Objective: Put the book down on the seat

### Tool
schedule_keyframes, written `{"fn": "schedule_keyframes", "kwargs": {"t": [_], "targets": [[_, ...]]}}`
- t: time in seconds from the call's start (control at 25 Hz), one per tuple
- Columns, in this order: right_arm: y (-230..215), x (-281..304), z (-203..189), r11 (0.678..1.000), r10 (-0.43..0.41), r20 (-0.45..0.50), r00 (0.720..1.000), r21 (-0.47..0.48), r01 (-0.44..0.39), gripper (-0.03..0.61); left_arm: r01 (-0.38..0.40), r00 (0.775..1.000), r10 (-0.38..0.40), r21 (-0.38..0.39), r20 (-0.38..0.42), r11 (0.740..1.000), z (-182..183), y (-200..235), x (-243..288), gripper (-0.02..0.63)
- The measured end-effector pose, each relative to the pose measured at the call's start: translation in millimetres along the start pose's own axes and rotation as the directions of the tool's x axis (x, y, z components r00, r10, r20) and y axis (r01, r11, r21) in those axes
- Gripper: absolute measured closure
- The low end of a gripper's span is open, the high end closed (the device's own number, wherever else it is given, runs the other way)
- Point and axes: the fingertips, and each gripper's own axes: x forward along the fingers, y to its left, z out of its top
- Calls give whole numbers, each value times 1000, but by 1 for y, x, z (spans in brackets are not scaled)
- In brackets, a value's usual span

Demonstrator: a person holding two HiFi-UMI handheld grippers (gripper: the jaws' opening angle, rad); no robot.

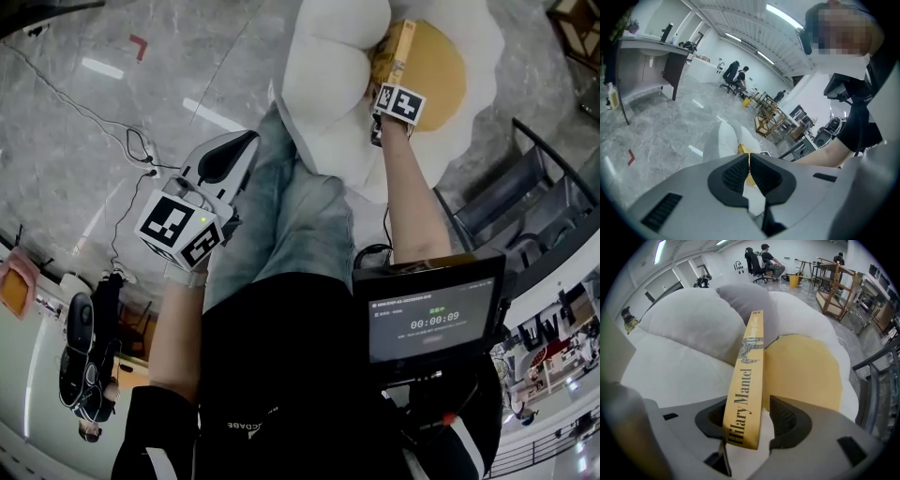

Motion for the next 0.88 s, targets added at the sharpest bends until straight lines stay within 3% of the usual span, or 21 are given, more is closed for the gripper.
{"fn": "schedule_keyframes", "kwargs": {"t": [0.88], "targets": [[-13,-92,6,993,93,89,992,61,-98,360,30,999,-31,58,12,998,14,-61,-26,599]]}}
